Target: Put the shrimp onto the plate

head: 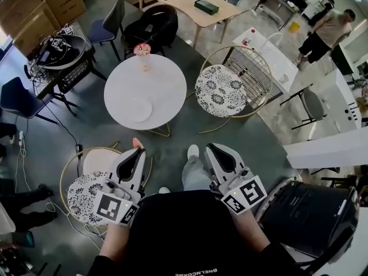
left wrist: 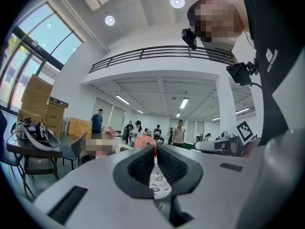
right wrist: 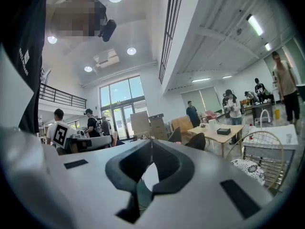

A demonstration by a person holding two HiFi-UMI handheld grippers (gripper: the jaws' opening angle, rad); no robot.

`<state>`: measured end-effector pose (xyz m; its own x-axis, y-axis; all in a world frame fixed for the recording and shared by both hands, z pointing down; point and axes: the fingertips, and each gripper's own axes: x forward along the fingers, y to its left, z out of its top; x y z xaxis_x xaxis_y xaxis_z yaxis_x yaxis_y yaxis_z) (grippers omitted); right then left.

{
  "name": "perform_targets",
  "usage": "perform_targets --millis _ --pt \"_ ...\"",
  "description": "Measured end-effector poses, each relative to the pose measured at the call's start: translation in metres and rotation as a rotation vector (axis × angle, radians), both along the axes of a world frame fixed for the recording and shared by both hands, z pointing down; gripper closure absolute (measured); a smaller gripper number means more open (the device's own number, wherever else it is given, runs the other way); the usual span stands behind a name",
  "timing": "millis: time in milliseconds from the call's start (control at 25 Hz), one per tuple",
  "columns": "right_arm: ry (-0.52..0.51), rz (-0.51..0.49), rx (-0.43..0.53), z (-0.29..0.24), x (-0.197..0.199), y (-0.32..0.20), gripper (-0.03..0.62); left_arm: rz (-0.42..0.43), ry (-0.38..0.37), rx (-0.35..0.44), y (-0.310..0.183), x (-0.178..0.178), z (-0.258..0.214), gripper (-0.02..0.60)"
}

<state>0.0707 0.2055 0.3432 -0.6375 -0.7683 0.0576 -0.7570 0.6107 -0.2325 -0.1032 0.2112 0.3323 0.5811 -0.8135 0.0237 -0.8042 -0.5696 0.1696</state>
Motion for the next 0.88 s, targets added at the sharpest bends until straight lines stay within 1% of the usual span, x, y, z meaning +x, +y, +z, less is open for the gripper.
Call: perform_targets --millis 240,480,880 --pt "-0.001 -0.029 -0.01 0.005 0.011 -0.051 0.572 -0.028 -0.027 -0.015 -0.043 0.007 0.007 0.561" --pt "0.004 -0.08 -0.022 0.008 0.024 -0.102 0.572 -0.067 -0.045 -0.037 -0.085 0.02 0.016 0.561" --pt "-0.004 -0.215 -0.045 0.006 0.048 -0.178 0.572 -0.162 -0.067 -0.083 -0.146 0.056 0.012 0.561"
